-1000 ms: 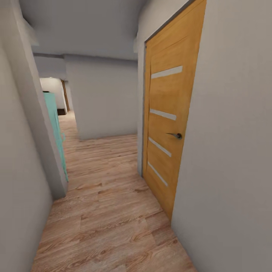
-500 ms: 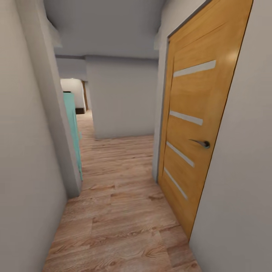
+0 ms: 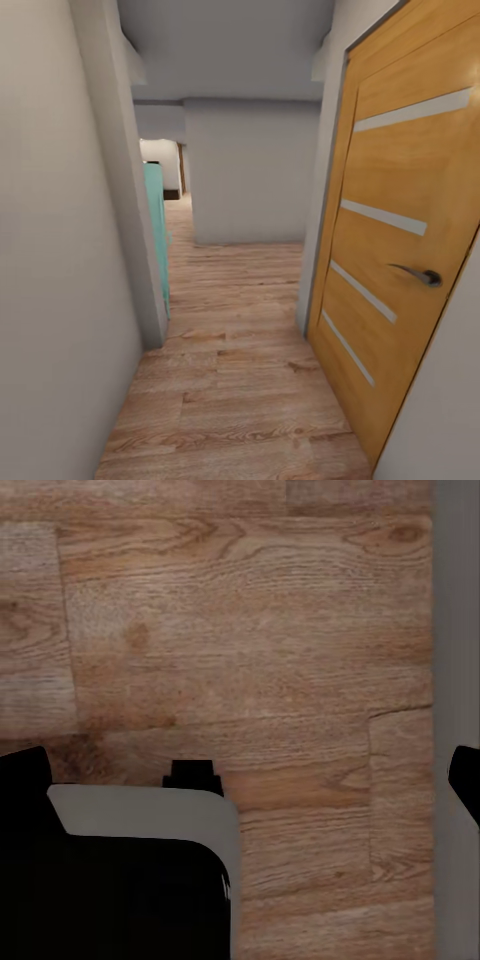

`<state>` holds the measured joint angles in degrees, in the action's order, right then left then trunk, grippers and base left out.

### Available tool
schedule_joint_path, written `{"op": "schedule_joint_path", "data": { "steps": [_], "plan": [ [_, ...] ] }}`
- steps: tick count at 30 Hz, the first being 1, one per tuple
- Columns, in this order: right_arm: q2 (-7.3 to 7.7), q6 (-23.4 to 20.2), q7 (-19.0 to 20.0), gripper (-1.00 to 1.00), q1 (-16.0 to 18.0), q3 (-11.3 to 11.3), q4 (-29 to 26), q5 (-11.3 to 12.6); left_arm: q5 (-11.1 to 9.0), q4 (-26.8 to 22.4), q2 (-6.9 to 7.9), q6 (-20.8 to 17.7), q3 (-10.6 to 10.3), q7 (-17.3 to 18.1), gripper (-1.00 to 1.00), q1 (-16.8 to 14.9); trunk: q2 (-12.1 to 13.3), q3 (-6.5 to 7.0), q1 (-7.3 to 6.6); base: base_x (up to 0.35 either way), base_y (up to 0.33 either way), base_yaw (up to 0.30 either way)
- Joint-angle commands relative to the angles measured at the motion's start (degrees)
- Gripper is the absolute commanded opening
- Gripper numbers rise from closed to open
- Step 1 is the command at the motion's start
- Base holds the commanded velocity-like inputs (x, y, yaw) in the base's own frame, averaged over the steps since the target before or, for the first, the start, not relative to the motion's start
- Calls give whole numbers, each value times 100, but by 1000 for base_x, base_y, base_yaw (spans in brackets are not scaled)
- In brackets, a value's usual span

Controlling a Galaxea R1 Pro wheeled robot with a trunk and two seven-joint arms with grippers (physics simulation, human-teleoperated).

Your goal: Move the two storage containers from the living room to the garage. In the garage, place one container on the floor and stack the other container on top of it (either order is fine).

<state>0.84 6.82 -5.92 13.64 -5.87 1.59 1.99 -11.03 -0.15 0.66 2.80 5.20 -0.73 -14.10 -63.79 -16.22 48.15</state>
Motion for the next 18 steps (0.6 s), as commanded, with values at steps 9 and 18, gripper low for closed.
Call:
{"op": "schedule_joint_path", "data": {
  "steps": [9,18],
  "plan": [
    [-21,30,-14,100,7,-38,17,38,4,7,4,10,44,-6,100,-5,-4,-7,4,322,0,118],
    [6,30,-14,100,7,-29,17,43,4,7,-1,10,43,-6,100,-5,-4,-7,4,323,0,2]
  ]
}}
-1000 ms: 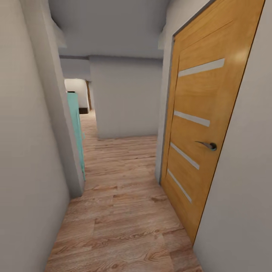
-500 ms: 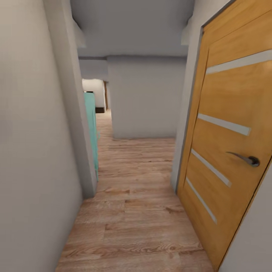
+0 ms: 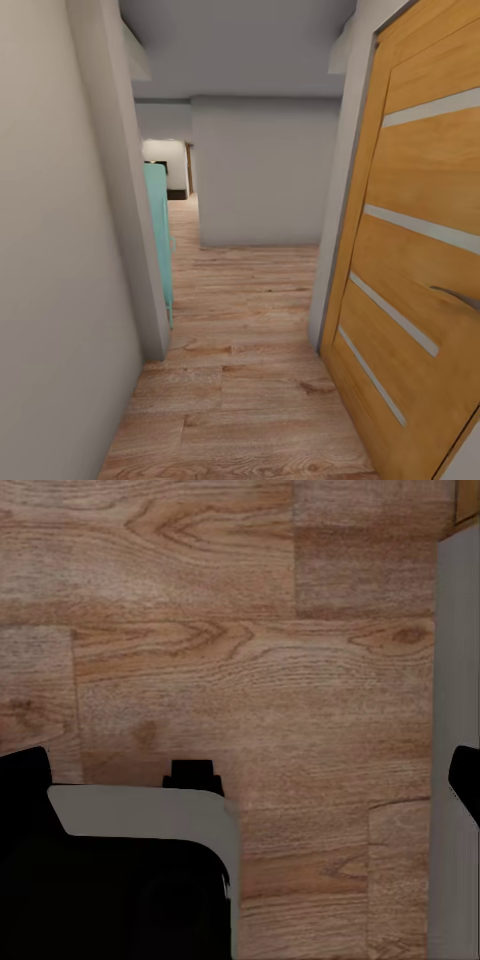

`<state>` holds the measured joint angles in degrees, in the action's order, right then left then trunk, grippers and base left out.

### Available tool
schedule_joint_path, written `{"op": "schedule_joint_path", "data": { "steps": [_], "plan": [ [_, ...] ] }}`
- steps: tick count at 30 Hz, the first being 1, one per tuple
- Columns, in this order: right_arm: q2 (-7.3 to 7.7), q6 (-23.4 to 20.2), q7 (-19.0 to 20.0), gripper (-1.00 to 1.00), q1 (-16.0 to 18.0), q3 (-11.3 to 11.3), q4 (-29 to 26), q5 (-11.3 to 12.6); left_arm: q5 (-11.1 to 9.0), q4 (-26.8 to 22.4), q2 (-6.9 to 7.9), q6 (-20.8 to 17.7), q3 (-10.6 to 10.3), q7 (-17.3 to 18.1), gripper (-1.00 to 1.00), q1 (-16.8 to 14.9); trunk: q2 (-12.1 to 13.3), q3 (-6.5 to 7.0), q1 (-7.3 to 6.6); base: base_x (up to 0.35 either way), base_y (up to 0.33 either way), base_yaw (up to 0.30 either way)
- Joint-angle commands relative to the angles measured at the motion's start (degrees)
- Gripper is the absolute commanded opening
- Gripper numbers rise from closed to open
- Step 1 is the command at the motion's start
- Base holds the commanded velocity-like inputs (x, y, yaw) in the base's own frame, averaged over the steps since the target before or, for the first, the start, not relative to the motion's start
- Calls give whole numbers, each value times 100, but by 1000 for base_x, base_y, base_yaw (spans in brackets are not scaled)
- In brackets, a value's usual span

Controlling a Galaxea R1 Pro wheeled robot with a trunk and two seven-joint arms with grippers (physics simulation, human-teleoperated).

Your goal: Move the two storage containers from the living room to the garage. In the garage, place one container on the floor and stack the other container on top of it (either order is fine).

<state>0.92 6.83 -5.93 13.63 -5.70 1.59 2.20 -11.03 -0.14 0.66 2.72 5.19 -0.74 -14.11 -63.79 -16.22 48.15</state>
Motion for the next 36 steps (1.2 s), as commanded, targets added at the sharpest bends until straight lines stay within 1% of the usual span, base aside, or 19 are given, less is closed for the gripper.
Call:
{"op": "schedule_joint_path", "data": {
  "steps": [1,10,18,21,36],
  "plan": [
    [1,29,-14,100,8,-49,17,12,6,6,-2,18,44,-5,100,-5,-4,-7,4,323,0,0],
    [3,22,-4,100,8,-71,17,-30,4,6,-4,9,46,-9,100,-5,-4,-7,4,323,0,0],
    [-45,20,29,100,8,-64,17,-14,4,6,2,-10,44,-14,100,-5,-4,-7,4,323,0,0],
    [-2,20,44,100,8,-76,16,-26,10,6,-4,-9,43,-14,100,-5,-4,-7,4,323,0,105],
    [3,29,43,100,8,-72,16,-22,10,6,-13,-9,43,-31,100,-5,-4,-7,4,323,0,19]
  ]
}}
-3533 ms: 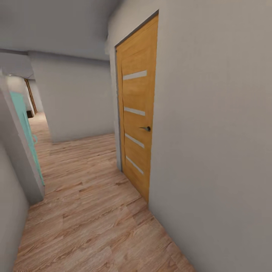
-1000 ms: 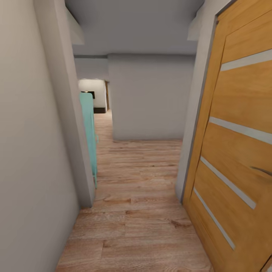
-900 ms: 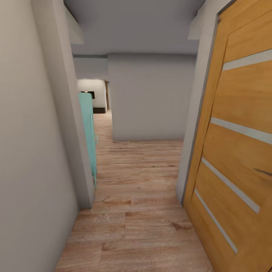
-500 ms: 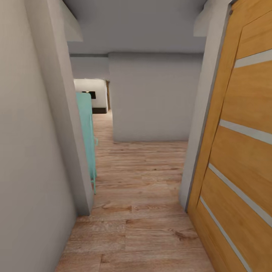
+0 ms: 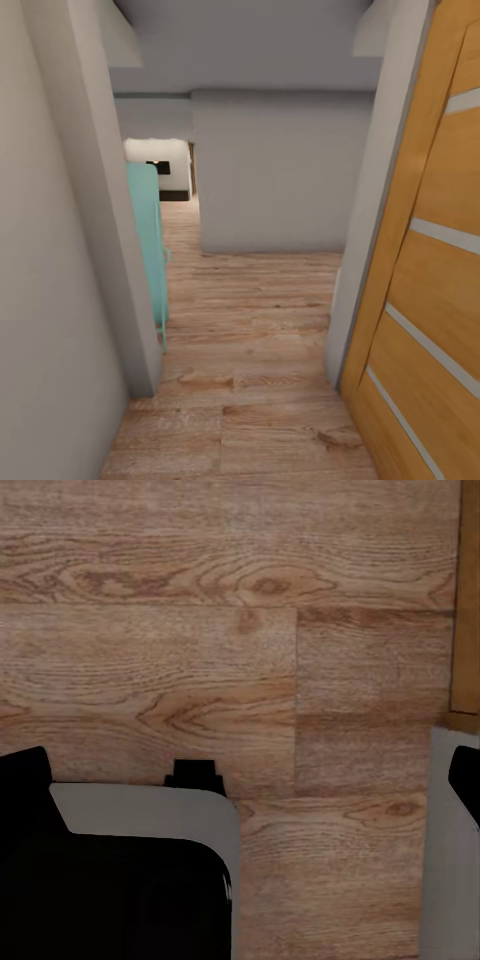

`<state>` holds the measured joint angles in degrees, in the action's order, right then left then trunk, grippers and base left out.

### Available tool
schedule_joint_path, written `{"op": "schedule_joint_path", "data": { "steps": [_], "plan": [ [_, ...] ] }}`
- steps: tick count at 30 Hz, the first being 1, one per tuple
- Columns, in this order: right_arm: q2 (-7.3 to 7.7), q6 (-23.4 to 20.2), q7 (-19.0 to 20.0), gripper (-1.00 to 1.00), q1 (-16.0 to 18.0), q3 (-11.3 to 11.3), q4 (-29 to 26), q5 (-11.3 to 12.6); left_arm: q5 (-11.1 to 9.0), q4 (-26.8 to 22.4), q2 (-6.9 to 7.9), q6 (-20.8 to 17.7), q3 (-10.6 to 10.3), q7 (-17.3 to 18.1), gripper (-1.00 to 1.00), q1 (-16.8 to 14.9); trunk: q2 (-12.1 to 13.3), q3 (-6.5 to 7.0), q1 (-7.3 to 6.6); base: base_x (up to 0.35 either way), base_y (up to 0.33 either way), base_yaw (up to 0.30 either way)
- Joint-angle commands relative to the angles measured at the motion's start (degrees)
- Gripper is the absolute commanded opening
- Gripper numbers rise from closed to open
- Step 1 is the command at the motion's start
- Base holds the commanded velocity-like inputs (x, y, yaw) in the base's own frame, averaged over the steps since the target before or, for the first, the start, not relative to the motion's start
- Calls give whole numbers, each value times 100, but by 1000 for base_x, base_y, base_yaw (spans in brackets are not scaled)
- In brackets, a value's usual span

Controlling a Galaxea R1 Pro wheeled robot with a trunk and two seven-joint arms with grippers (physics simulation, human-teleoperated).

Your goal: Move the two storage containers from the living room to the garage. In the garage, place one container on the floor and stack the other container on top of it (either order is fine).

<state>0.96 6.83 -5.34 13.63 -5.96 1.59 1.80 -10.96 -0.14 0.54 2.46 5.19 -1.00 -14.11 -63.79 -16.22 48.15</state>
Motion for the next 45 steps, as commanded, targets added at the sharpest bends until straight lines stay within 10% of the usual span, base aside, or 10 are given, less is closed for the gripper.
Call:
{"op": "schedule_joint_path", "data": {
  "steps": [1,45],
  "plan": [
    [-3,29,-16,100,8,-46,17,19,3,6,-1,18,44,-5,100,-5,-4,-7,4,323,0,0],
    [-26,29,-2,100,8,-10,17,83,14,6,-62,21,44,-6,100,-5,-4,-7,4,323,0,0]
  ]
}}
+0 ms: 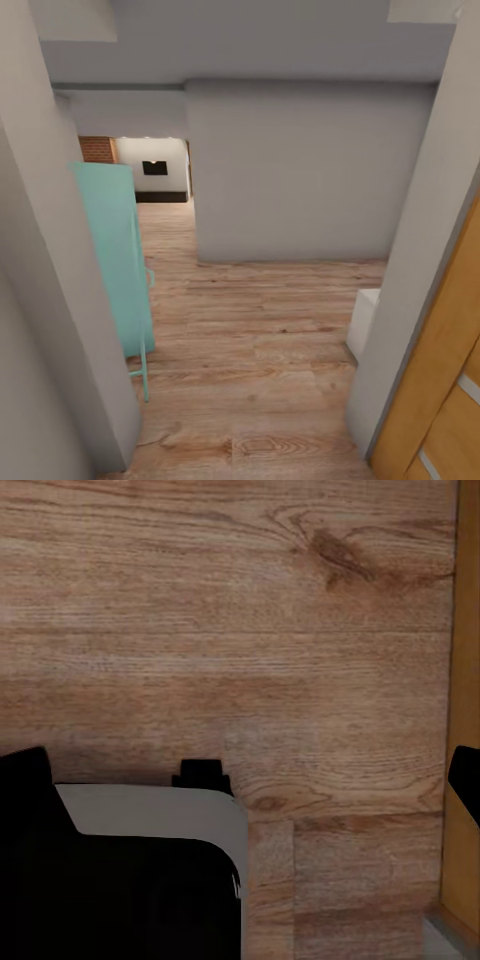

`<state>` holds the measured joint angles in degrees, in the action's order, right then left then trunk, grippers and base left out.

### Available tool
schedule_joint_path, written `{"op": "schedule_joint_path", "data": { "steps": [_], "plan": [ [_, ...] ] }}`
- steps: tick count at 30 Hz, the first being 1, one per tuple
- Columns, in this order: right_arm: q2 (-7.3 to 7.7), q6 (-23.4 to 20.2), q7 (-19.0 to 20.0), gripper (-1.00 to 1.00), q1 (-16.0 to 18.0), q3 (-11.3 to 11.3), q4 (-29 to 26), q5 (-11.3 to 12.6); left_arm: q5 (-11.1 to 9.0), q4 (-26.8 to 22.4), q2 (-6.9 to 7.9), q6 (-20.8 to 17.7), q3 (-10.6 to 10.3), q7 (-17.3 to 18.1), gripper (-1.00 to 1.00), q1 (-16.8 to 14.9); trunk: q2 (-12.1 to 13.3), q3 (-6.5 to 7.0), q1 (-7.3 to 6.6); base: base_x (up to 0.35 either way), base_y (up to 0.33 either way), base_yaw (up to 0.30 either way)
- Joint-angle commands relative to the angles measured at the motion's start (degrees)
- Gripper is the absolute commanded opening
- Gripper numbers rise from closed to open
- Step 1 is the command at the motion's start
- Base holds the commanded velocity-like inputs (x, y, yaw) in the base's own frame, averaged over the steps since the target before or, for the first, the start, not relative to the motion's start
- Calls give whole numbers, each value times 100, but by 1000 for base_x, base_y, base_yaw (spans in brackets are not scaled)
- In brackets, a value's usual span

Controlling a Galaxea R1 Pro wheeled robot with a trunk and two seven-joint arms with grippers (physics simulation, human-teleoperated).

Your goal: Move the two storage containers from the living room to the garage. In the garage, place one container on the floor and stack the other container on top of it (either order is fine).

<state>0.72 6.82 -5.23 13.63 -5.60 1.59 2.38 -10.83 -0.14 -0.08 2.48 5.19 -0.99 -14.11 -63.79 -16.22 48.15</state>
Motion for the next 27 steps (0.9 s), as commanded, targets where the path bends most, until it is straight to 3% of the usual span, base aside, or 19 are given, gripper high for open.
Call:
{"op": "schedule_joint_path", "data": {
  "steps": [1,27],
  "plan": [
    [-1,30,-13,100,8,-46,17,25,0,5,-1,23,44,-6,100,-4,-4,-7,4,322,0,0],
    [-1,30,-13,100,8,-46,17,17,-7,14,-2,-16,46,-24,100,-4,-4,-7,4,322,0,0]
  ]
}}
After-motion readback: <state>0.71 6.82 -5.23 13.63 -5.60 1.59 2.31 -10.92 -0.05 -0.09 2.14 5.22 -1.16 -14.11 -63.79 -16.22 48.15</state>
